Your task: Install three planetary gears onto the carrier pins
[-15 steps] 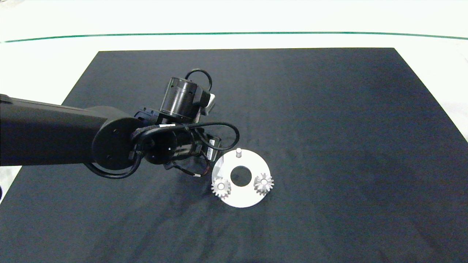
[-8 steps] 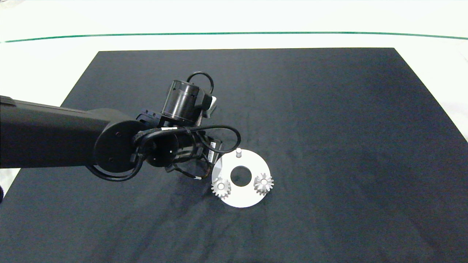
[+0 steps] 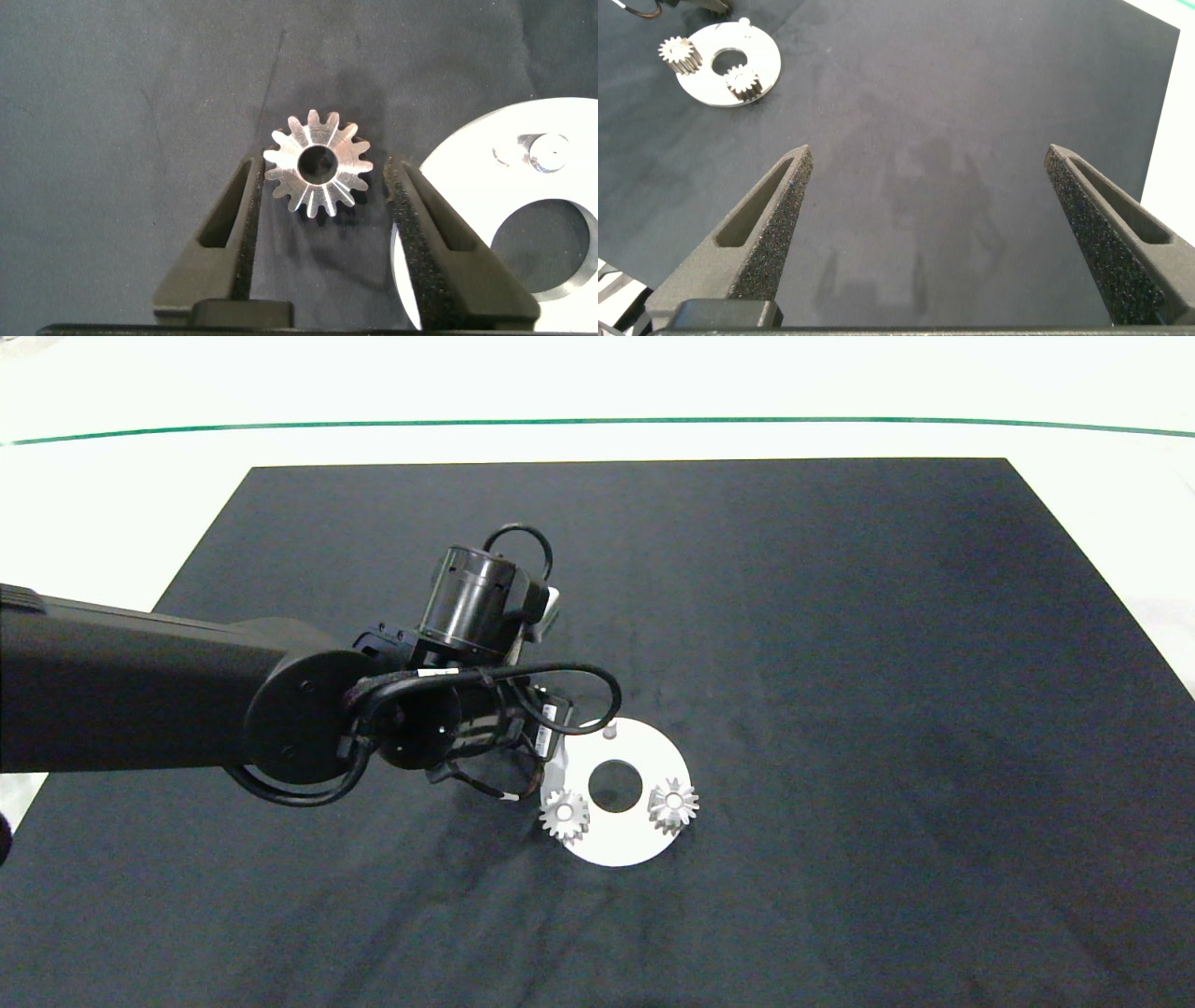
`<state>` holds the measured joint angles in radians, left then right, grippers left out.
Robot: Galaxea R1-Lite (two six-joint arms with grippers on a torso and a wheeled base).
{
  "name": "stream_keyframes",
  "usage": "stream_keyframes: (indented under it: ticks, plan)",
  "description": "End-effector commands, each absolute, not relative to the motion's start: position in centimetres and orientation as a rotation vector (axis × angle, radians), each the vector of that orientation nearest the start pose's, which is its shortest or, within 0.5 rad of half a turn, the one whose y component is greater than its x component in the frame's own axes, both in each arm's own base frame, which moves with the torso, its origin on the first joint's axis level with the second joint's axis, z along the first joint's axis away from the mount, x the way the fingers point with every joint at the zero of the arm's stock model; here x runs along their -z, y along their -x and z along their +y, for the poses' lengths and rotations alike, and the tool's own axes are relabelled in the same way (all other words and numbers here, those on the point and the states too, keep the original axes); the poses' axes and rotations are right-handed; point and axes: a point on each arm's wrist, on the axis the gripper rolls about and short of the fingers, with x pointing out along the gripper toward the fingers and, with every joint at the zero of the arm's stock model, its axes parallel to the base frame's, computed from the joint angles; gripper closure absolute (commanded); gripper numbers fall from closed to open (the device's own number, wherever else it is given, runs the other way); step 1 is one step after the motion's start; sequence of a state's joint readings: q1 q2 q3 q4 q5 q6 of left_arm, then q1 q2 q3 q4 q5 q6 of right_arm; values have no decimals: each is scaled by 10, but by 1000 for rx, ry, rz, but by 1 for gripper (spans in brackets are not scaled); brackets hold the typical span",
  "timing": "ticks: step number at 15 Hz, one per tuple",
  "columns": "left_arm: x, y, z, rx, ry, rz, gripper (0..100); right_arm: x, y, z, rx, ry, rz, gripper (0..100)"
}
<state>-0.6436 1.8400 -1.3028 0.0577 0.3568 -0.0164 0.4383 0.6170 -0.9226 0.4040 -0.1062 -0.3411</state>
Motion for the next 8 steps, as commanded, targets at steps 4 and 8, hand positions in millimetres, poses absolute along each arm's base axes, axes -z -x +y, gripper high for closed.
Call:
stream_keyframes:
  ticks: [4, 8]
  plan:
    - [-209, -285, -208, 280, -271, 521, 62, -288, -2, -2, -346, 367, 40, 0]
    - [-209, -287, -209, 281, -261, 503, 70, -288, -2, -2, -346, 367, 40, 0]
